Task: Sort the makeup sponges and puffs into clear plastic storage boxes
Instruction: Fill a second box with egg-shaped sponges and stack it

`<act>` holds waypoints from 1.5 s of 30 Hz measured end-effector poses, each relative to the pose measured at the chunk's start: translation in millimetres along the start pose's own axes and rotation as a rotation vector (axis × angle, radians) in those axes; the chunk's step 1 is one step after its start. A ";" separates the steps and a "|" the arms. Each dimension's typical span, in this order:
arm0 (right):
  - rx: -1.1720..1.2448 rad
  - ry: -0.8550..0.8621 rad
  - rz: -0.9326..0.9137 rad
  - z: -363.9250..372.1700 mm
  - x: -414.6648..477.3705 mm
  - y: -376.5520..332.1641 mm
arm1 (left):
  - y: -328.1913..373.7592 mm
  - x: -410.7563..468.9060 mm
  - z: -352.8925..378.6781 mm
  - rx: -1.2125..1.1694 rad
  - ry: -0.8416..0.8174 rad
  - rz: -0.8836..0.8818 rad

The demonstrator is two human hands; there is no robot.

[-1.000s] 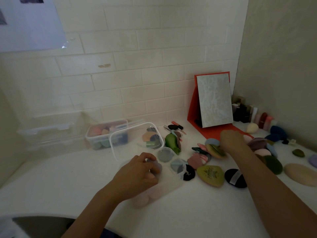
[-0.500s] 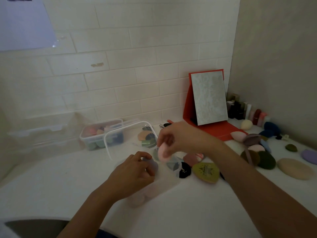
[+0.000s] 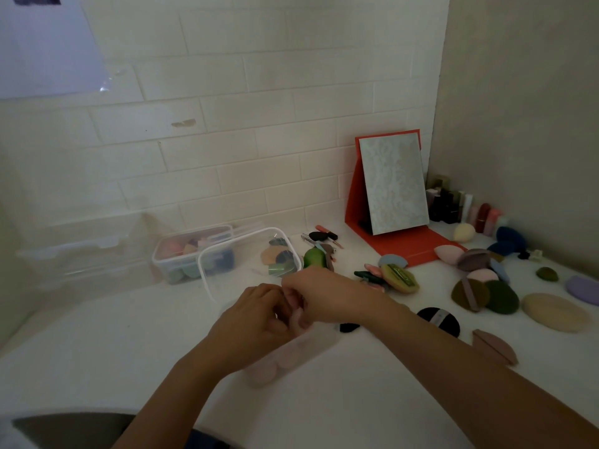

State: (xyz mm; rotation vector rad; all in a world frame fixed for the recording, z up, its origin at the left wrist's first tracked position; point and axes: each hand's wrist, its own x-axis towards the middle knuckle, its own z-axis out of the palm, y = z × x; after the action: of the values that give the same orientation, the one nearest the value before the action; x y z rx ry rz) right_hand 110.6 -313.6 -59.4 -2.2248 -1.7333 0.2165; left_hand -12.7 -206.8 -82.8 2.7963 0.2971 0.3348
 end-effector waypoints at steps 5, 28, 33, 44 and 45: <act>-0.034 0.095 0.058 9.9 2.0 -5.1 | 0.7 1.2 0.6 -0.042 -0.001 -0.033; -0.210 0.371 0.936 -11.0 -68.2 191.6 | 10.5 2.1 0.6 0.123 -0.118 -0.012; -0.446 0.410 0.963 -11.7 -65.0 185.4 | 11.2 1.7 -0.1 0.129 -0.114 -0.020; 0.272 0.717 0.407 -57.3 -61.5 102.9 | 11.7 1.7 0.5 0.112 -0.110 -0.030; 0.339 0.574 0.308 -63.6 -60.8 83.6 | 11.5 1.5 0.4 0.107 -0.109 -0.030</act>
State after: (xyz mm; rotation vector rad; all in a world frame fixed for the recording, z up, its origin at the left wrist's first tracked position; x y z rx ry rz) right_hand 191.1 -400.1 -31.8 -2.0227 -0.9764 -0.0592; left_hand -9.3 -217.3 -79.2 2.8988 0.3404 0.1639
